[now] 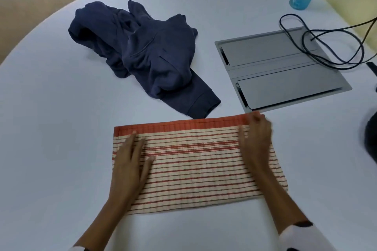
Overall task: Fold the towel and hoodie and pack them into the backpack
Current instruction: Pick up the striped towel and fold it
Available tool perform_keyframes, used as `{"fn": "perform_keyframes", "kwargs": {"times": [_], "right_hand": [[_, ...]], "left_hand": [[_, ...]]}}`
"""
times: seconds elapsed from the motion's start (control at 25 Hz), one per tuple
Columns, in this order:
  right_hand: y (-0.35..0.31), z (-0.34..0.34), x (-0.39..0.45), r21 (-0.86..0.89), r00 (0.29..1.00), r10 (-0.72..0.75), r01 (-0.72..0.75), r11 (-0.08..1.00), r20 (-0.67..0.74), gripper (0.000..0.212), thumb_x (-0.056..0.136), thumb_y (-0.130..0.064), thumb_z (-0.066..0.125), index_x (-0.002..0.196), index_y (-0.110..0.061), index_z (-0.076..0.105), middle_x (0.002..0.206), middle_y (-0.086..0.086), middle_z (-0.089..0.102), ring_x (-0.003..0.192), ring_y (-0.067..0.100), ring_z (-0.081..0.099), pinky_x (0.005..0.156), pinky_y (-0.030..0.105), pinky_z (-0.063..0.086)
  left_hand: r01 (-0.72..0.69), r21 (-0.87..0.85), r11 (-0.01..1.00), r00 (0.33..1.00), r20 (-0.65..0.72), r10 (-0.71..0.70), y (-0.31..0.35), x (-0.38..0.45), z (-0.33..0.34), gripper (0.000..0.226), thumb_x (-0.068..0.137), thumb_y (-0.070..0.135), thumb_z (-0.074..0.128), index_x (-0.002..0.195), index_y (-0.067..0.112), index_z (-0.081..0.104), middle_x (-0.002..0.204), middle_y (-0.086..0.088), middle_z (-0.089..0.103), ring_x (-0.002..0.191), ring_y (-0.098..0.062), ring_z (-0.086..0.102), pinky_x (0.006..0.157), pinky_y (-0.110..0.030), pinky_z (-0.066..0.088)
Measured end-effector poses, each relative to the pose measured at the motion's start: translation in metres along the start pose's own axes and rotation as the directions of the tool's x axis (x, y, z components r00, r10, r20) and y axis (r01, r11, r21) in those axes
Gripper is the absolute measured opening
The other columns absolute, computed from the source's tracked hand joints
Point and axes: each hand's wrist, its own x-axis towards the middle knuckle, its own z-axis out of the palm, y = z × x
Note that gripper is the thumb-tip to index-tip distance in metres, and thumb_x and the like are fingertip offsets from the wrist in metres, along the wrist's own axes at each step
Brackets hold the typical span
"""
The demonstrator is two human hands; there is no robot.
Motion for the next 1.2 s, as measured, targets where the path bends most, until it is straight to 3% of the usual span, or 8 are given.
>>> {"fn": "perform_keyframes", "kwargs": {"times": [0.08,0.2,0.36,0.52,0.72,0.92,1.04,1.2], "right_hand": [[-0.036,0.017,-0.04,0.104,0.975,-0.156,0.14,0.985,0.159,0.052,0.095,-0.029,0.048,0.142,-0.01,0.039,0.146,0.015,0.042,0.136,0.031,0.037,0.111,0.041,0.029],[-0.089,0.047,-0.096,0.145,0.829,-0.407,0.381,0.913,0.383,0.06,0.099,-0.044,0.031,0.15,-0.013,0.024,0.157,0.007,0.023,0.145,0.021,0.019,0.118,0.04,0.017],[-0.096,0.063,-0.098,-0.059,0.795,-0.424,0.495,0.867,0.433,0.072,0.097,-0.06,0.018,0.15,-0.011,0.023,0.157,0.008,0.02,0.145,0.021,0.018,0.116,0.041,0.007],[-0.04,0.044,-0.057,-0.148,0.86,-0.265,0.359,0.922,0.436,0.077,0.093,-0.064,0.011,0.152,-0.016,0.0,0.16,0.002,-0.005,0.147,0.018,-0.006,0.12,0.043,-0.002],[0.03,0.016,-0.009,-0.269,0.939,-0.017,0.116,0.956,0.343,0.089,0.083,-0.074,-0.006,0.152,-0.017,-0.005,0.16,0.003,-0.006,0.148,0.02,-0.007,0.12,0.043,-0.002],[0.04,0.007,0.002,-0.207,0.929,-0.028,0.111,0.972,0.368,0.094,0.078,-0.079,-0.009,0.151,-0.019,-0.003,0.16,0.002,-0.005,0.148,0.02,-0.005,0.119,0.04,-0.006],[0.039,-0.01,-0.02,-0.114,0.942,0.078,-0.043,0.993,0.325,0.082,0.088,-0.067,0.019,0.152,-0.016,0.012,0.16,0.009,0.01,0.147,0.027,0.01,0.117,0.04,0.0],[0.041,-0.043,-0.066,-0.17,0.927,0.303,-0.269,0.948,0.223,0.046,0.097,-0.024,0.046,0.139,-0.006,0.04,0.14,0.021,0.041,0.126,0.034,0.04,0.104,0.048,0.035]], "left_hand": [[-0.056,0.065,0.996,0.996,0.072,0.051,-0.006,-0.011,0.014,0.072,0.092,0.061,0.024,0.149,0.017,0.026,0.158,-0.006,0.019,0.144,-0.025,0.018,0.115,-0.048,0.017],[-0.073,0.128,0.989,0.99,0.127,0.057,-0.012,-0.015,0.021,0.079,0.092,0.067,0.015,0.151,0.016,0.018,0.159,-0.006,0.013,0.146,-0.024,0.013,0.117,-0.049,0.013],[-0.027,0.152,0.988,0.994,0.107,0.011,-0.014,-0.016,0.021,0.082,0.09,0.068,0.016,0.152,0.013,0.013,0.159,-0.004,0.011,0.146,-0.023,0.012,0.117,-0.045,0.013],[0.029,0.14,0.99,0.994,0.103,-0.044,-0.013,-0.017,0.021,0.085,0.086,0.07,0.02,0.152,0.018,0.006,0.159,0.002,0.004,0.146,-0.019,0.006,0.117,-0.042,0.008],[0.031,0.141,0.99,0.993,0.108,-0.047,-0.013,-0.017,0.02,0.087,0.085,0.072,0.016,0.152,0.018,0.003,0.159,0.003,0.001,0.146,-0.017,0.003,0.117,-0.04,0.007],[0.015,0.138,0.99,0.992,0.122,-0.032,-0.013,-0.017,0.019,0.089,0.084,0.074,0.01,0.152,0.018,-0.002,0.158,0.004,-0.006,0.146,-0.015,-0.004,0.117,-0.037,0.0],[0.009,0.138,0.99,0.992,0.124,-0.026,-0.019,-0.029,0.012,0.089,0.085,0.073,0.005,0.151,0.013,-0.002,0.158,0.002,-0.005,0.146,-0.015,-0.004,0.118,-0.034,-0.004],[0.006,0.18,0.984,0.982,0.182,-0.039,-0.039,-0.066,-0.001,0.078,0.095,0.061,0.008,0.15,0.006,0.008,0.158,-0.006,0.008,0.147,-0.019,0.005,0.118,-0.026,-0.009]]}}
